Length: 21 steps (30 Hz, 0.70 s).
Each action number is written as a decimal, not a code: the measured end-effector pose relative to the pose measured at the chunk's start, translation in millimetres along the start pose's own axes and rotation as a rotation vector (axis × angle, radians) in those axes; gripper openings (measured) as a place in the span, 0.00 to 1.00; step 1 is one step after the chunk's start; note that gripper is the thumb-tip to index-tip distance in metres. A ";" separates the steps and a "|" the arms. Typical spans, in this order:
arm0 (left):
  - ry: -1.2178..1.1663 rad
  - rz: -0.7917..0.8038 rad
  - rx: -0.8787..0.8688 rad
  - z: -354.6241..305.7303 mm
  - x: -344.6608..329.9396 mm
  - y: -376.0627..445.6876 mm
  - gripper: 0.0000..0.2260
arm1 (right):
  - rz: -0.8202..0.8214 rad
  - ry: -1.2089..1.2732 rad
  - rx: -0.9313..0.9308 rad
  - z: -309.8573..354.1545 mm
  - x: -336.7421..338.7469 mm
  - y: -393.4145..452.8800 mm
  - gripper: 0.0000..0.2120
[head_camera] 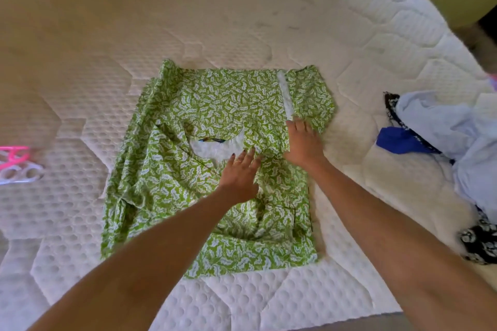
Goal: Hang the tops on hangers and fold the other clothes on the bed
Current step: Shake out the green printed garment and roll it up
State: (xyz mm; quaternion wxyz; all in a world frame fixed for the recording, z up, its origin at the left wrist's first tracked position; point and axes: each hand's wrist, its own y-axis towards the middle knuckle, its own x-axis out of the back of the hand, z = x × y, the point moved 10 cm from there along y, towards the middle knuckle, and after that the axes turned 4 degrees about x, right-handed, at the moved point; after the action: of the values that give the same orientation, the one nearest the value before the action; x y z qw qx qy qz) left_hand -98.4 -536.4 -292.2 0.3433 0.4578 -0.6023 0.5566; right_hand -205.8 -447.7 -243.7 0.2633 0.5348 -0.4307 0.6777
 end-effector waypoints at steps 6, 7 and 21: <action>-0.012 0.073 0.009 -48.4 -5.2 54.3 0.44 | 0.223 -0.317 0.068 -28.1 -5.7 39.3 0.44; -0.013 0.105 0.021 -50.5 -9.2 60.0 0.46 | 0.240 -0.356 0.073 -28.4 -4.4 36.8 0.36; -0.041 0.418 0.291 -55.9 -17.3 78.2 0.60 | 0.176 -0.208 -0.068 -31.9 35.2 -32.7 0.13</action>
State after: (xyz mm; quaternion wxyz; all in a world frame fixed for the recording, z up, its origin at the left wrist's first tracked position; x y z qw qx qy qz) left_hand -170.8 -481.5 -327.9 0.1389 0.3792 -0.6043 0.6868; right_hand -205.1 -407.8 -202.2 0.1747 0.5531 -0.5238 0.6238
